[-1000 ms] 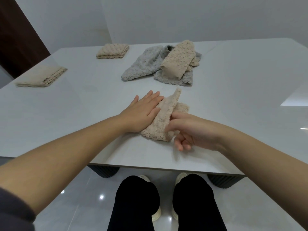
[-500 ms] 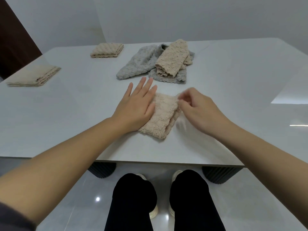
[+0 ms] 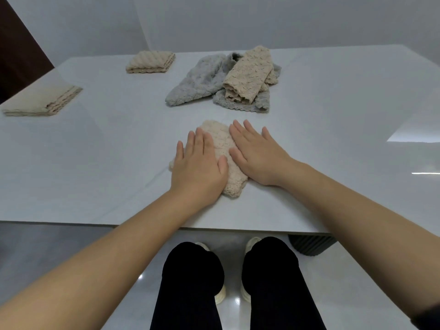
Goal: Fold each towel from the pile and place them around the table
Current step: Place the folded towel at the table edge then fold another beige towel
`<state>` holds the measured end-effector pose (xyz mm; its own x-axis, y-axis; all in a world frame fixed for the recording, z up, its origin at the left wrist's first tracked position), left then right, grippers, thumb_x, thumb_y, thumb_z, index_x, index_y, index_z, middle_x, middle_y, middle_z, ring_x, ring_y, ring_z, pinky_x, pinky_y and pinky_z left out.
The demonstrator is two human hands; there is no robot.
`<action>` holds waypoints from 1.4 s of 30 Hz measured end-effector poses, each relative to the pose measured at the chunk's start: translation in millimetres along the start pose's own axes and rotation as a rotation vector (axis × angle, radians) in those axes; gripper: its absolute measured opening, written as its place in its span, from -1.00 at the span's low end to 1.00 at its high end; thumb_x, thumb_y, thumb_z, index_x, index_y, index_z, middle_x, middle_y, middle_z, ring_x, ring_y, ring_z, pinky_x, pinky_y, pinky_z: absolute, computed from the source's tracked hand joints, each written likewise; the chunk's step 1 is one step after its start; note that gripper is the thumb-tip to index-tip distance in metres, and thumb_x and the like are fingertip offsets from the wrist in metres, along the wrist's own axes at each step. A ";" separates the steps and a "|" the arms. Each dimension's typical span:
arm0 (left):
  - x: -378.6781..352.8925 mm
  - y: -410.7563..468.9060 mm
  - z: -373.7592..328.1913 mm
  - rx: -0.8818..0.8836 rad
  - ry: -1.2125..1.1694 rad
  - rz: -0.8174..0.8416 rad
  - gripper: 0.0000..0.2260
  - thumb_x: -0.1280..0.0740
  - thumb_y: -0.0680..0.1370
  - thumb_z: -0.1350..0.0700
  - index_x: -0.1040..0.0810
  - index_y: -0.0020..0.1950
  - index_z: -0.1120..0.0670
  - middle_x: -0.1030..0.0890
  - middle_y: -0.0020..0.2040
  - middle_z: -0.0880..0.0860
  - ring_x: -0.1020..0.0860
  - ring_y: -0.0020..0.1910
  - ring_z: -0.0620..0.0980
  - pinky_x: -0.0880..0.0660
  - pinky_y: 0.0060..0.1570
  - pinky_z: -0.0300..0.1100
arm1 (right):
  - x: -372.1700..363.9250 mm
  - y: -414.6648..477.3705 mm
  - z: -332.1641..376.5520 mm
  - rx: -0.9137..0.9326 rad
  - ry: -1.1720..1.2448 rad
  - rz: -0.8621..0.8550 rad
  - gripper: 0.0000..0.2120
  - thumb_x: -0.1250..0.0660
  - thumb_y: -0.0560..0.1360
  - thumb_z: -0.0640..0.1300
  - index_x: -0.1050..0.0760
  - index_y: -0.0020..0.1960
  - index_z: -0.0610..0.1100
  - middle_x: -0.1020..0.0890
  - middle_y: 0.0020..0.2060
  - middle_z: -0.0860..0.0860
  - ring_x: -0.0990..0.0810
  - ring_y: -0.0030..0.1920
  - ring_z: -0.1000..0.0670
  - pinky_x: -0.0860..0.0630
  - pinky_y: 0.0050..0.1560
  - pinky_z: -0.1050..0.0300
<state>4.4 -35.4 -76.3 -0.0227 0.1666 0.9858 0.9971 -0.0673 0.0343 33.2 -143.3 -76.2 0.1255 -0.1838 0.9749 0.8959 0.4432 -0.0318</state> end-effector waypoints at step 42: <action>14.0 35.1 30.5 -0.190 0.000 -0.040 -0.45 0.11 0.66 -0.03 0.21 0.59 0.11 0.26 0.59 0.00 0.28 0.54 -0.11 0.25 0.51 0.07 | 3.2 20.2 19.7 -0.156 0.012 -0.087 -0.38 0.12 0.66 0.08 0.22 0.58 -0.21 0.22 0.57 -0.12 0.28 0.56 -0.13 0.24 0.53 -0.10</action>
<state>41.3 -5.4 -66.3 -0.0616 0.1728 0.9830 0.9639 -0.2451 0.1035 43.3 -117.6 -69.4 0.0490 -0.2265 0.9728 0.9586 0.2841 0.0179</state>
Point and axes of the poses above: each hand's wrist, its own y-axis towards the middle knuckle, its own x-axis out of the back of the hand, z = x × y, the point moved 9 cm from there along y, towards the middle knuckle
